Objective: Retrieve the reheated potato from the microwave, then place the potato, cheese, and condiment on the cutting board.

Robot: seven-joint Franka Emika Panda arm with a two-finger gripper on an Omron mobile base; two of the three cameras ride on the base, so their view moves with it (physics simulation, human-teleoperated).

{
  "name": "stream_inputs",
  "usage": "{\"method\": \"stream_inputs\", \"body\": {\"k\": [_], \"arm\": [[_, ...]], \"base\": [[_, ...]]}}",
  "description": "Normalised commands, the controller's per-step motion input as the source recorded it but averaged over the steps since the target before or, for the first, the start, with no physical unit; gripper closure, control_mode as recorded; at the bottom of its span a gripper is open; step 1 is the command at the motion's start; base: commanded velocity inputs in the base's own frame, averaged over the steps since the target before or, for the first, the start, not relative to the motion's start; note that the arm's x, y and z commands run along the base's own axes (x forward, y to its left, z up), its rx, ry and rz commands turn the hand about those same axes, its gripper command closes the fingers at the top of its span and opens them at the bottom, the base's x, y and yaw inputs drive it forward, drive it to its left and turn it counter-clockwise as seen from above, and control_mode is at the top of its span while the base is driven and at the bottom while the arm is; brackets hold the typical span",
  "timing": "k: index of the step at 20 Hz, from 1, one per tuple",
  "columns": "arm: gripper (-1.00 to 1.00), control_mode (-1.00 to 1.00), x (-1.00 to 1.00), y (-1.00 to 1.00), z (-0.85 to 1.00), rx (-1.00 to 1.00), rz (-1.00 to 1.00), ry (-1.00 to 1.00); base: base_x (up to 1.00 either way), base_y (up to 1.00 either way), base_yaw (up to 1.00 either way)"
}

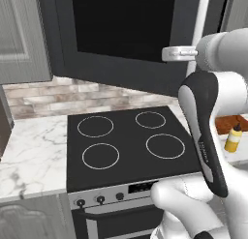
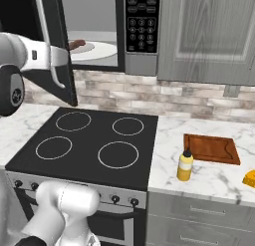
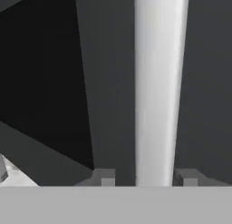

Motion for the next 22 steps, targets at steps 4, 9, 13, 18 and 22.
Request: {"method": "stream_inputs", "body": {"k": [4, 9, 13, 18, 22], "arm": [[1.0, -1.0, -0.99, 1.0, 0.0, 0.0, 0.0, 0.0], [-1.0, -1.0, -0.64, 0.92, 0.0, 0.0, 0.0, 0.0], [-1.0, -1.0, -0.46, 0.13, 0.0, 0.0, 0.0, 0.0], [-1.0, -1.0, -1.0, -0.76, 0.0, 0.05, 0.0, 0.0], [-1.0, -1.0, -0.47, -1.0, 0.01, 0.16, 0.0, 0.01]], "base": [[0.0, 0.0, 0.0], [0.0, 0.0, 0.0], [0.0, 0.0, 0.0], [0.0, 0.0, 0.0], [0.0, 0.0, 0.0]]}}
